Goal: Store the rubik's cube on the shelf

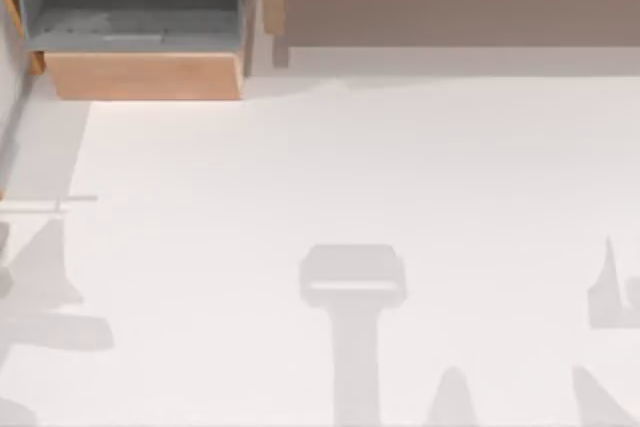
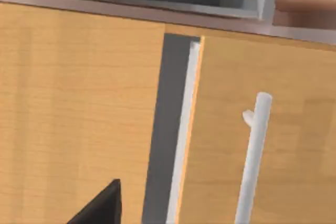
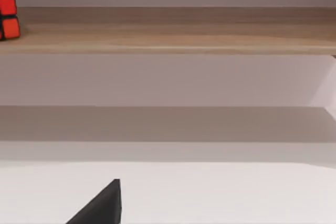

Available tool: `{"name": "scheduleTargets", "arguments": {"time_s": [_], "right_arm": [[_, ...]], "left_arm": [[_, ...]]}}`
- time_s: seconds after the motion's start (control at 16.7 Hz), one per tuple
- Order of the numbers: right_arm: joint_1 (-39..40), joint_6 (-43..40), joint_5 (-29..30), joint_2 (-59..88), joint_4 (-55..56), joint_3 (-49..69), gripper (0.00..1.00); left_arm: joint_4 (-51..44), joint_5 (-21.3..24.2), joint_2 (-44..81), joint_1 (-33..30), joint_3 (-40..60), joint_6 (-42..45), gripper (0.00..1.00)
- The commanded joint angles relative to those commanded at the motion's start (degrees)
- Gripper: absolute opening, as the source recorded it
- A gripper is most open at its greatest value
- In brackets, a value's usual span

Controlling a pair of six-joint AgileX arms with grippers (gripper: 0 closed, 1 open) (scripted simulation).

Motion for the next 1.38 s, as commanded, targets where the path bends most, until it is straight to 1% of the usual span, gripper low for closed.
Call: {"name": "scheduleTargets", "arguments": {"time_s": [0.18,0.3,0.66,0.96,1.2,1.38], "right_arm": [[0.0,0.0,0.0,0.0,0.0,0.0,1.0],[0.0,0.0,0.0,0.0,0.0,0.0,1.0],[0.0,0.0,0.0,0.0,0.0,0.0,1.0],[0.0,0.0,0.0,0.0,0.0,0.0,1.0],[0.0,0.0,0.0,0.0,0.0,0.0,1.0],[0.0,0.0,0.0,0.0,0.0,0.0,1.0]], "left_arm": [[-0.31,-2.79,-0.31,6.17,2.53,4.33,1.0],[-0.38,-3.5,-0.37,7.22,3.41,5.13,1.0],[-0.46,-3.6,-0.16,6.94,3.54,5.08,1.0],[-2.79,-6.66,1.26,4.03,7.55,5.06,1.0],[-3.0,-6.92,1.39,3.77,7.89,5.05,1.0],[-3.0,-6.92,1.39,3.77,7.89,5.05,0.77]]}}
